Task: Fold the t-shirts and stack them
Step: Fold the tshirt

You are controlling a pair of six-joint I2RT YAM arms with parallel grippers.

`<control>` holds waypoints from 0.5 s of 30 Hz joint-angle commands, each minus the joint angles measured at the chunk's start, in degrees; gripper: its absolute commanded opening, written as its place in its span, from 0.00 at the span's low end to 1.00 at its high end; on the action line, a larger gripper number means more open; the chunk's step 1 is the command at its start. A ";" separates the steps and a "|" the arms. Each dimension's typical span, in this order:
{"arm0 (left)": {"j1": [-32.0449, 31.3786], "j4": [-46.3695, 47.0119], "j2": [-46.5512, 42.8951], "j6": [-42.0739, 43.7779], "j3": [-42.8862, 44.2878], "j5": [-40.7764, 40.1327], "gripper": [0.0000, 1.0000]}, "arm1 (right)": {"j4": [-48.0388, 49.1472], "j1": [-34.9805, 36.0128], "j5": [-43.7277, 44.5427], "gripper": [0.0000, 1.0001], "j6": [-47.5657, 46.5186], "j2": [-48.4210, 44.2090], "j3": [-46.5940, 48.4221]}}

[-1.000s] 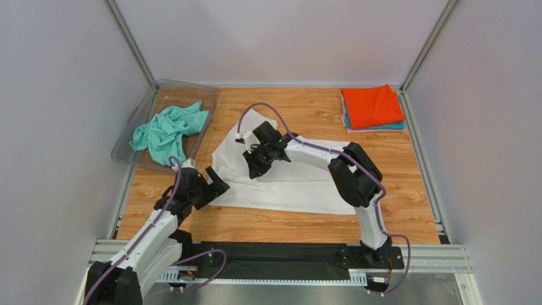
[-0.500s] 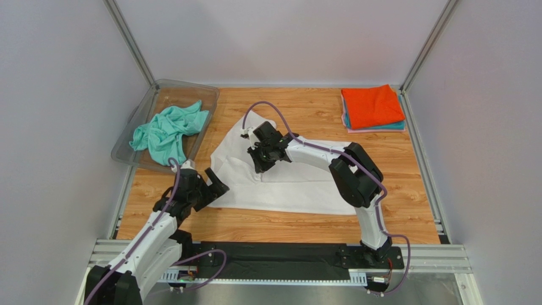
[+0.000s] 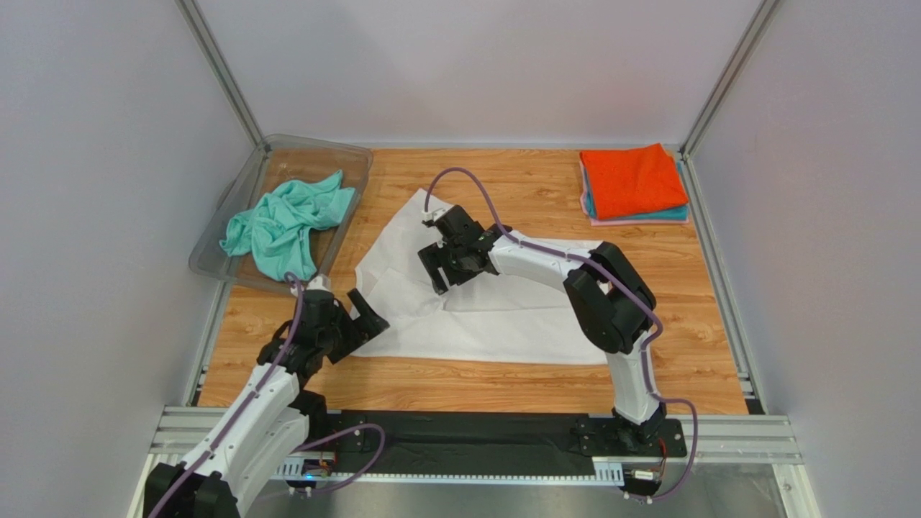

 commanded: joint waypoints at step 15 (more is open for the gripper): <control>0.18 1.48 2.70 4.74 10.57 10.11 1.00 | -5.34 -7.28 19.20 1.00 20.97 -41.37 -31.08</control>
